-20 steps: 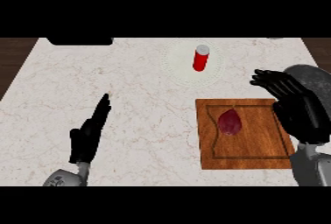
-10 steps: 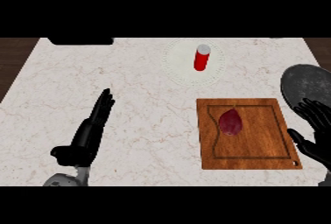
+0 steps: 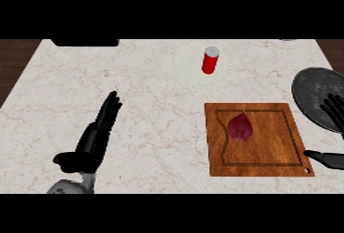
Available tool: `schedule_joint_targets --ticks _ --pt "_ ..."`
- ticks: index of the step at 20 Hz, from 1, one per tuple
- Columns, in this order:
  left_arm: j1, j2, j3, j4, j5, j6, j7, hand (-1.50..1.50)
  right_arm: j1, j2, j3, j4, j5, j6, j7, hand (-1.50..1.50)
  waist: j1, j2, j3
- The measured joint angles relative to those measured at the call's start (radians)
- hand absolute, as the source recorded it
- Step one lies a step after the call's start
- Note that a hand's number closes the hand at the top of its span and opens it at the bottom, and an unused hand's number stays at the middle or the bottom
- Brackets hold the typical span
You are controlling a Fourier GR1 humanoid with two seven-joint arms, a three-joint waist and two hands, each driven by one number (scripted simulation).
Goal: Pick the pear from the cutting board and place it in the pan
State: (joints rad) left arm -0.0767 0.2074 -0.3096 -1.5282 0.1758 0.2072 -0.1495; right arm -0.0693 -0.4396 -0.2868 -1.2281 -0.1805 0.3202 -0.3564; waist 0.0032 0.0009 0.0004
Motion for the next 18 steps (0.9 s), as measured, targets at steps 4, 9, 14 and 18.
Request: schedule_joint_targets --ticks 4,9,14,18 --pt "-0.004 -0.01 0.001 -0.012 -0.012 0.005 0.009 0.0 -0.07 -0.035 0.072 0.003 0.082 0.002 0.081 -1.5 0.005 0.0 -0.001" --pt "0.009 -0.01 0.0 -0.015 -0.011 -0.013 0.006 0.0 -0.155 -0.07 0.191 0.029 0.209 0.027 0.179 -1.5 0.015 0.002 -0.001" --pt "0.014 0.004 0.019 -0.026 -0.011 -0.031 0.012 0.0 -0.237 -0.069 0.302 0.061 0.331 0.051 0.241 -1.5 0.013 0.001 -0.001" --pt "0.016 -0.014 0.026 -0.024 -0.016 -0.032 0.015 0.0 -0.277 -0.033 0.369 0.097 0.424 0.037 0.283 -1.5 0.009 0.001 0.0"
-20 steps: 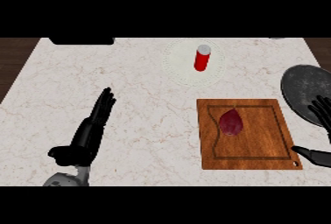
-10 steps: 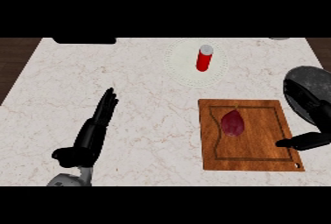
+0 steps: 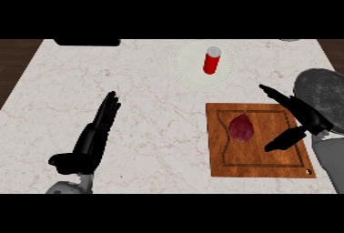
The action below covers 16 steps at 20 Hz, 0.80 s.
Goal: Pick the pear from the cutting board and place it in the pan
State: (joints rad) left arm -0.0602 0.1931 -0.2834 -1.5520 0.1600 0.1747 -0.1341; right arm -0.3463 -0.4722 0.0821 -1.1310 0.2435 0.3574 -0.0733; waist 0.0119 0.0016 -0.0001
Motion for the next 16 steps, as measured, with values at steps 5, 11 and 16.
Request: schedule_joint_targets --ticks 5,11,16 --pt "-0.007 -0.01 0.035 0.011 -0.02 -0.026 0.008 0.0 0.011 0.066 0.022 -0.011 0.067 -0.012 0.046 -1.5 -0.007 -0.001 0.0" --pt "0.04 -0.039 0.043 -0.038 -0.055 -0.047 0.018 0.0 0.008 0.11 0.001 0.003 0.117 0.001 0.068 -1.5 -0.008 -0.002 0.0" --pt "0.045 -0.044 0.082 -0.037 -0.063 -0.085 0.015 0.0 0.001 0.135 -0.041 0.041 0.137 -0.003 0.044 -1.5 -0.009 -0.001 0.0"
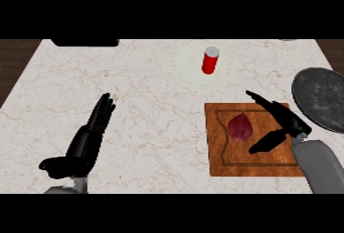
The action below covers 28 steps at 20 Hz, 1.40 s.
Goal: Pick the pear from the cutting board and place it in the pan
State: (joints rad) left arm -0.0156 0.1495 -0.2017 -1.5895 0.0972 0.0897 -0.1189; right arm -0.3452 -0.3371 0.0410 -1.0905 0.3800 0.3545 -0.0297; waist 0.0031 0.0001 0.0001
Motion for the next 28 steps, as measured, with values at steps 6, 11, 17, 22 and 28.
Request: schedule_joint_targets --ticks 6,11,17,22,28 --pt "0.004 -0.041 -0.004 -0.017 -0.04 0.003 0.021 0.0 -0.063 0.051 -0.023 0.126 0.047 -0.041 -0.045 -1.5 0.002 0.0 0.0" --pt "-0.015 -0.052 0.027 -0.002 -0.044 -0.021 0.026 0.0 -0.085 0.077 -0.025 0.195 0.088 -0.058 -0.06 -1.5 0.001 0.0 -0.001" --pt "-0.041 -0.082 0.025 0.037 -0.065 -0.017 0.022 0.0 -0.146 0.069 0.011 0.311 0.169 -0.076 -0.148 1.5 0.001 -0.005 -0.008" --pt "-0.018 -0.081 0.027 0.02 -0.078 -0.022 0.018 0.0 -0.158 0.072 0.027 0.355 0.227 -0.141 -0.213 1.5 0.001 -0.011 -0.012" --pt "-0.023 -0.085 0.039 0.018 -0.081 -0.033 0.024 0.0 -0.178 0.085 0.005 0.402 0.262 -0.24 -0.265 1.5 0.002 -0.011 -0.011"
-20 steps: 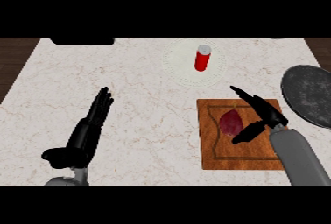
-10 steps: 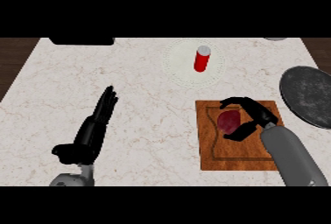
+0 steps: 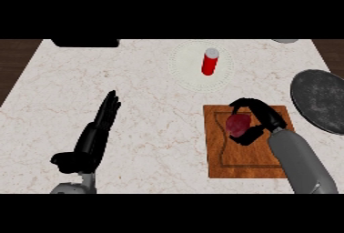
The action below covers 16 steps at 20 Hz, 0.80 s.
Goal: Pick the pear from the cutting board and place it in the pan
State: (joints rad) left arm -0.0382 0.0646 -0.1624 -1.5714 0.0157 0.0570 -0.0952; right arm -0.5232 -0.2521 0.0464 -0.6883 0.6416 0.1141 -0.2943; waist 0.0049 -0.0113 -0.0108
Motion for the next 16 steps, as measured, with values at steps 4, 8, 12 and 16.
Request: schedule_joint_targets --ticks 4,8,12,16 --pt "0.014 0.006 0.005 -0.016 0.002 -0.011 0.002 0.0 0.003 -0.013 -0.047 -0.013 -0.013 -0.067 -0.004 1.5 0.0 0.006 0.006" --pt "0.019 0.008 0.021 -0.005 0.004 -0.013 -0.012 0.0 0.096 -0.032 -0.025 -0.169 0.021 -0.126 0.047 1.5 -0.013 0.005 0.008" --pt "0.043 0.007 0.025 -0.013 0.001 -0.005 -0.015 0.0 0.203 -0.077 0.057 -0.376 0.118 -0.147 0.126 1.5 -0.036 -0.003 0.007" --pt "0.063 0.013 0.032 -0.023 0.002 -0.006 -0.022 0.0 0.303 -0.119 0.074 -0.634 0.166 -0.177 0.212 1.5 -0.048 -0.005 0.007"
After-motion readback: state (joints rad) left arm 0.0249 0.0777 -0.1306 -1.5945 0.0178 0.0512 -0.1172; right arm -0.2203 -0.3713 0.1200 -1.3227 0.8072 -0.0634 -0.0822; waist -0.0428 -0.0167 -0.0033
